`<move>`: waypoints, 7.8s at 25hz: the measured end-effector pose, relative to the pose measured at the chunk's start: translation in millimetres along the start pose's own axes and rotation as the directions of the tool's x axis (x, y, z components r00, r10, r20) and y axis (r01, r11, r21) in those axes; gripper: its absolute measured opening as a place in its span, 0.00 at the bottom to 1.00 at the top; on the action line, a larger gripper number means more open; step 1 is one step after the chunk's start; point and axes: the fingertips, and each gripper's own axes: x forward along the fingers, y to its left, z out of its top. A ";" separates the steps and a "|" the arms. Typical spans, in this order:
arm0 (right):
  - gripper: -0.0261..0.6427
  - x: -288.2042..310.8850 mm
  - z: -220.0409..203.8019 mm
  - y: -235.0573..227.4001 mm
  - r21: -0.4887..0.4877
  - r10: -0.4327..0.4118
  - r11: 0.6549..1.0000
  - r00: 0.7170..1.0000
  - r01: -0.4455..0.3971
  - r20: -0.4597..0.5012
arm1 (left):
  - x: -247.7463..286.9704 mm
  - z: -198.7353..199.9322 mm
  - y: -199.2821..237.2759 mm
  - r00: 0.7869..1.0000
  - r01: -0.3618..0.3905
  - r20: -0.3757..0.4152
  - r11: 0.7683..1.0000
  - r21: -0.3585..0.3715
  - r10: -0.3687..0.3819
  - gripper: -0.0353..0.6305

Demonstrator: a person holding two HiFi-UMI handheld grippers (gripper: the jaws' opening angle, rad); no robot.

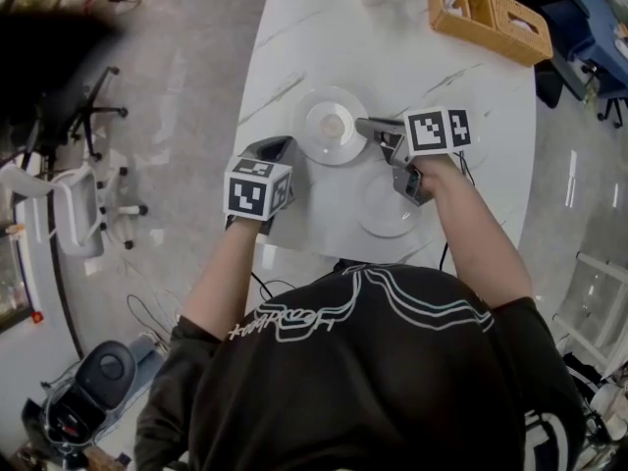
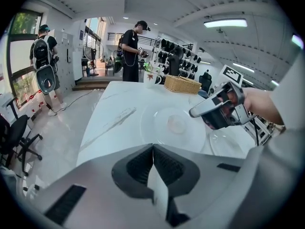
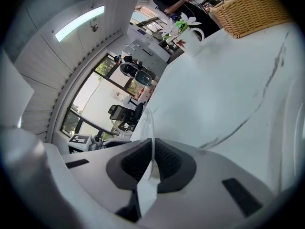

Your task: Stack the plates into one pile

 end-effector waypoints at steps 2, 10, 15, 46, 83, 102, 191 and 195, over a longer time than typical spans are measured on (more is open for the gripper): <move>0.10 -1.4 1.9 4.1 0.004 0.009 1.000 1.000 -0.009 0.016 | -6.0 -1.3 -3.2 1.000 0.004 0.012 1.000 -0.003 -0.004 0.09; 0.09 -22.4 1.7 17.7 0.020 -0.002 1.000 0.995 0.000 0.100 | -37.4 -7.4 -23.5 0.998 0.013 0.055 1.000 0.016 -0.014 0.09; 0.09 -49.3 -6.6 34.8 0.022 0.013 1.000 0.987 -0.017 0.162 | -59.5 -10.7 -42.5 0.995 0.027 0.092 1.000 0.012 -0.028 0.09; 0.10 -153.1 -148.6 -0.7 0.253 -0.050 0.967 0.939 -0.040 0.341 | -71.1 -62.6 -145.2 0.980 0.184 0.054 0.976 0.115 -0.191 0.09; 0.49 -144.3 -183.3 -10.0 -0.506 -0.332 0.823 0.941 0.259 -0.060 | -57.7 -91.6 -138.6 0.983 0.177 0.048 0.984 0.036 -0.179 0.09; 0.49 -249.7 -100.8 -68.8 -0.325 -0.371 0.839 0.896 0.436 0.245 | 4.8 18.5 -213.1 0.972 0.217 0.035 0.948 0.232 -0.231 0.09; 0.09 -259.5 -30.3 -95.8 0.290 -0.185 0.956 0.870 0.050 0.458 | 31.5 77.0 -203.7 0.982 0.187 -0.002 0.957 0.222 -0.191 0.09; 0.09 -259.6 -37.8 -74.7 0.264 -0.161 0.964 0.865 0.035 0.474 | 6.9 63.3 -198.2 0.984 0.168 0.033 0.968 0.185 -0.178 0.09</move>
